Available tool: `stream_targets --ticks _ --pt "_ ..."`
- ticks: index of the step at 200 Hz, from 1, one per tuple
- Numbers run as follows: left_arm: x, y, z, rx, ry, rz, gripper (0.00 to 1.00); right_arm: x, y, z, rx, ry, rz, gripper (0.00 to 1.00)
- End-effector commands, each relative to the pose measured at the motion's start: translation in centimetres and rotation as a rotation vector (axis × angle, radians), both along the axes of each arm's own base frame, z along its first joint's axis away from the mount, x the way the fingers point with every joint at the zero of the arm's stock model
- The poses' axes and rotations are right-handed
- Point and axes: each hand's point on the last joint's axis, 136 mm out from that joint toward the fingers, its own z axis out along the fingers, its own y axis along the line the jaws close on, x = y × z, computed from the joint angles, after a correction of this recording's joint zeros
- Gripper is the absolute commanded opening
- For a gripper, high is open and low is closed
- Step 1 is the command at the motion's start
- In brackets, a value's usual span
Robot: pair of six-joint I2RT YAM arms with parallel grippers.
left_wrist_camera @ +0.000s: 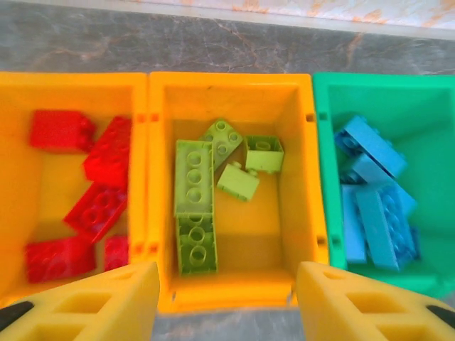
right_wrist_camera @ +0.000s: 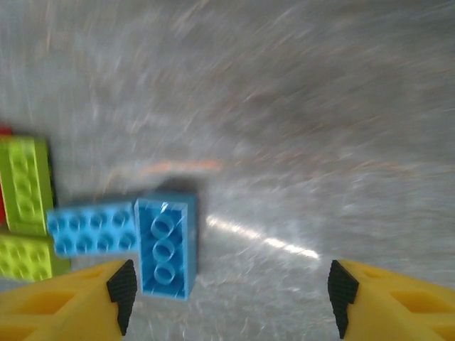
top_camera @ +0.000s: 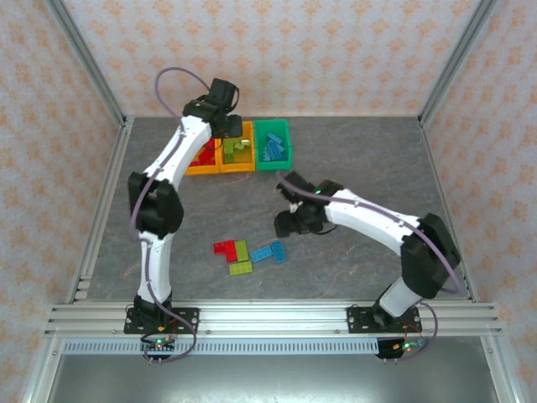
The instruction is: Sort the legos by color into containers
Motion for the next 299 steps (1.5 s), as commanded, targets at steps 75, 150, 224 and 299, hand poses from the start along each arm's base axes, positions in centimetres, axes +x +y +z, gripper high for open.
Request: stream_targets --ticks 75,150,224,299 --pt "-11.6 2.7 5.0 0.09 -0.11 -0.143 0.73 -4.2 2.0 -4.8 -0.145 0.104 0.323 0.8" --pt "-18.4 2.5 4.9 0.138 -0.094 -0.386 0.77 -3.0 3.2 -6.7 -0.146 0.078 0.234 0.46" --pt "-29.4 -1.4 2.3 -0.012 -0.071 -0.845 0.8 0.6 1.0 -2.9 -0.111 -0.05 0.036 0.21" --pt "-28.0 -4.3 3.1 -0.194 -0.154 -0.774 0.87 19.6 1.4 6.1 0.01 -0.358 -0.258 0.22"
